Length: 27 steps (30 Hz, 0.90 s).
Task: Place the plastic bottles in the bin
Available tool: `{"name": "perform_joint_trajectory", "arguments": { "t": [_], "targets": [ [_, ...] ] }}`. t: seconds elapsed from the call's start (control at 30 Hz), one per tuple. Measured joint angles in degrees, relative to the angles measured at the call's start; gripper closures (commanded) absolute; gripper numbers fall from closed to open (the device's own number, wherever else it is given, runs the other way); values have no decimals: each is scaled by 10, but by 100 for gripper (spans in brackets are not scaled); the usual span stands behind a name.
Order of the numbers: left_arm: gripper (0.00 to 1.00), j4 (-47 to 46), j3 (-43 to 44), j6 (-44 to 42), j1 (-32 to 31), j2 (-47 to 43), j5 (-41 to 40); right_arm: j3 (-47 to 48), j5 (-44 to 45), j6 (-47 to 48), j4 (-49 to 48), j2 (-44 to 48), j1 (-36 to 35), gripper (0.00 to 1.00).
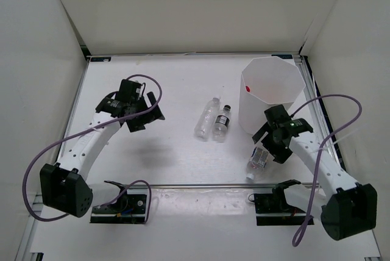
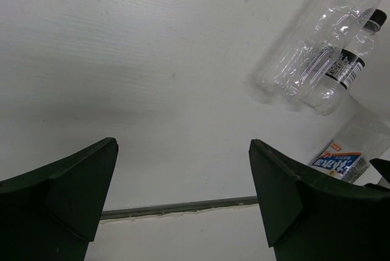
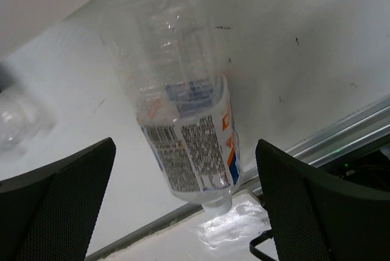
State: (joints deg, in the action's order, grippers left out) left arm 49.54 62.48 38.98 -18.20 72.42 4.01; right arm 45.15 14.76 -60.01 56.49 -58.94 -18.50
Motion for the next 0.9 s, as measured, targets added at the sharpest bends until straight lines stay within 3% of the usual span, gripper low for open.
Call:
{"name": "perform_joint_trajectory", "arguments": {
  "t": [0.23,0.3,0.43,0.57,0.7,0.9],
  "targets": [
    [0,10,-1,-2,0,-20,-9,-61,3,0,-36,-54,1,1],
    [0,13,-1,-3,0,-22,-11,-76,0,2,-40,-59,8,6],
    [0,15,-3,-4,0,-23,-14,-85,-13,9,-43,-61,24,42],
    [0,15,-3,-6,0,-23,-16,-71,-35,15,-17,-38,28,65],
    [0,14,-3,-10,0,-23,-15,51,-50,8,66,32,27,76],
    [0,-10,-3,-22,0,-21,32,396,-36,-8,163,64,27,81]
  ]
}}
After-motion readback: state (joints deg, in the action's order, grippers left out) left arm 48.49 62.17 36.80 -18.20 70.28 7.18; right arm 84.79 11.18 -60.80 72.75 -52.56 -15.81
